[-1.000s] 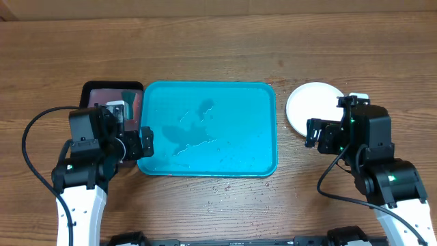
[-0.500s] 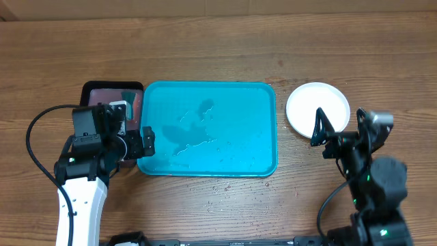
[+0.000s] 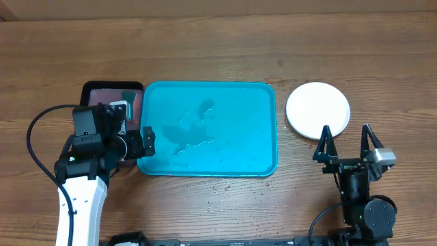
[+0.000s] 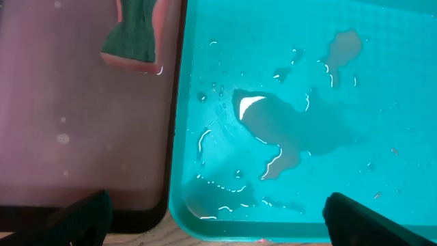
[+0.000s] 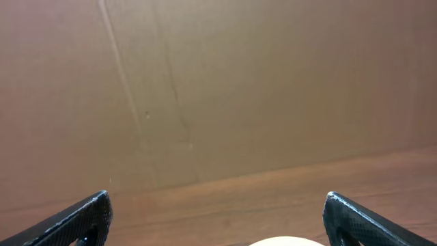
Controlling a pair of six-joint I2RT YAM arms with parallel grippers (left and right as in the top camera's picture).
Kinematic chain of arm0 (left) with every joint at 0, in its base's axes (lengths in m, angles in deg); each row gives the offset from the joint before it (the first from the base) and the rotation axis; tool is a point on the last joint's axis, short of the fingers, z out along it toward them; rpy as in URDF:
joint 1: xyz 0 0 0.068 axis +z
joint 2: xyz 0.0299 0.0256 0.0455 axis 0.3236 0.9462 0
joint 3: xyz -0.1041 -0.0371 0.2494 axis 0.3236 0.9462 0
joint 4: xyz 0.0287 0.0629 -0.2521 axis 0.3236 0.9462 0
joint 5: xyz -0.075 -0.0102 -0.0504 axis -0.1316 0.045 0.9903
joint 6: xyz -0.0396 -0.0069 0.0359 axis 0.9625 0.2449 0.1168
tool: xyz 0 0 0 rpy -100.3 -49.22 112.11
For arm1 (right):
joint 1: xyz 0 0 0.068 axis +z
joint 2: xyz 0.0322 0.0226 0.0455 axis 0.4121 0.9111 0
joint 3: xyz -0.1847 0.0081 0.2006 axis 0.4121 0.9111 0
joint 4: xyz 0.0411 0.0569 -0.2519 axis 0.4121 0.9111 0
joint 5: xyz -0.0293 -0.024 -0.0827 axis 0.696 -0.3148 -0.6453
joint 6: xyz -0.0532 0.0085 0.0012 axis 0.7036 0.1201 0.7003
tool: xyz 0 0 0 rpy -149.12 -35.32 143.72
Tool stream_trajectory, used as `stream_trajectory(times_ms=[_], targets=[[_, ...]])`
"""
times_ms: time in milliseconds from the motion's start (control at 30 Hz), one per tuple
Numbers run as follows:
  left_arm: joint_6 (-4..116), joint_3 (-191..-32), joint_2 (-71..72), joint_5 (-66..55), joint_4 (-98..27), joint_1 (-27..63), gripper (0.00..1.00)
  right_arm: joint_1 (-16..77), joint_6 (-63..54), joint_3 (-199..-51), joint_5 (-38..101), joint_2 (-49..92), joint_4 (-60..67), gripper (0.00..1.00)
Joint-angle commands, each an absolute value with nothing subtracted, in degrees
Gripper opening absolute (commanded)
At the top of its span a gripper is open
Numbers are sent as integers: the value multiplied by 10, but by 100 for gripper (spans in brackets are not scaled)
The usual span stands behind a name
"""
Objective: Clean dirty plates on tray and stack at the side
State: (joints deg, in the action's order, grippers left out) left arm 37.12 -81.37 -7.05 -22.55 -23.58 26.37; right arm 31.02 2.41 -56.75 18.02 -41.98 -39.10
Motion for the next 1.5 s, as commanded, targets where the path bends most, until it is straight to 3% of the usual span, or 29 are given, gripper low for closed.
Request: stream_trajectory(times_ms=[0,233,500,1467], targets=[[375,-809,-67,-219,-237,260,100,299,47,-550,172,-445,-400,100],[375,-809,-67,-219,-237,260,100,293,110,-515,196,-493,-395,100],[375,-809,-67,-219,-237,260,100,290,109,-516,205,-493,-249,100],[375,-809,-67,-219,-237,260,100,290,110,-516,206,-493,-250,100]])
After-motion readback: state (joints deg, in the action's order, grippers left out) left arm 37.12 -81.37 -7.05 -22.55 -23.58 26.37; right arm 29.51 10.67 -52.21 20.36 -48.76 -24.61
